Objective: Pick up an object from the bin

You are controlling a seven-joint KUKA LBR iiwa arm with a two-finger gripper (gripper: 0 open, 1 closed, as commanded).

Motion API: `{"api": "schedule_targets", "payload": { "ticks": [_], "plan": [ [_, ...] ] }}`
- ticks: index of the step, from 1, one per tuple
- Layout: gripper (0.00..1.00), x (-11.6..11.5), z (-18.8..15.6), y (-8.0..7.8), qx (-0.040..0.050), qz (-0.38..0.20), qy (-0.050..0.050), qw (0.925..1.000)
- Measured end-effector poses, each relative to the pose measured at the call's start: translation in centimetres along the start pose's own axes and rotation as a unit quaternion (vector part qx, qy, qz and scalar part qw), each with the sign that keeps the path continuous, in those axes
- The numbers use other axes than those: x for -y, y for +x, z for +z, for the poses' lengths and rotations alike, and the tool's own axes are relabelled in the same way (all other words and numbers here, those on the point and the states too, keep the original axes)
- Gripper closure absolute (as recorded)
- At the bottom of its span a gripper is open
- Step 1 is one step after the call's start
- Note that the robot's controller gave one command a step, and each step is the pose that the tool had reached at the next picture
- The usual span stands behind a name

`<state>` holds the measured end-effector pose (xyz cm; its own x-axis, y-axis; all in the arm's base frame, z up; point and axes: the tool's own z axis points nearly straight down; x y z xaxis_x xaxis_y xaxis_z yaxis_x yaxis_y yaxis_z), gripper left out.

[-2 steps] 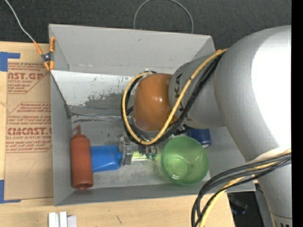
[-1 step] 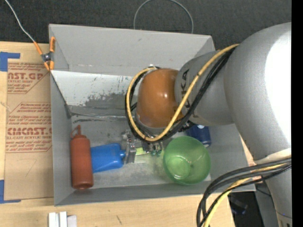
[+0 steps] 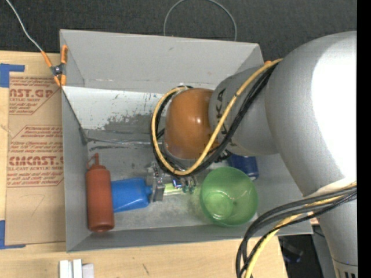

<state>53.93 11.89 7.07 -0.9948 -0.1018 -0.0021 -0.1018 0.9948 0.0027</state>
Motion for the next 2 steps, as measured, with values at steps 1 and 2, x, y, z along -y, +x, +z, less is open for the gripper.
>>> {"api": "schedule_targets", "payload": {
  "ticks": [1, 2],
  "plan": [
    [1.0, -0.6, -3.2, -1.8, 0.0029, 0.0, 0.0, 1.0],
    [0.0, 0.0, -4.2, -1.1, 0.001, -0.034, 0.0, 0.9994]
  ]
}}
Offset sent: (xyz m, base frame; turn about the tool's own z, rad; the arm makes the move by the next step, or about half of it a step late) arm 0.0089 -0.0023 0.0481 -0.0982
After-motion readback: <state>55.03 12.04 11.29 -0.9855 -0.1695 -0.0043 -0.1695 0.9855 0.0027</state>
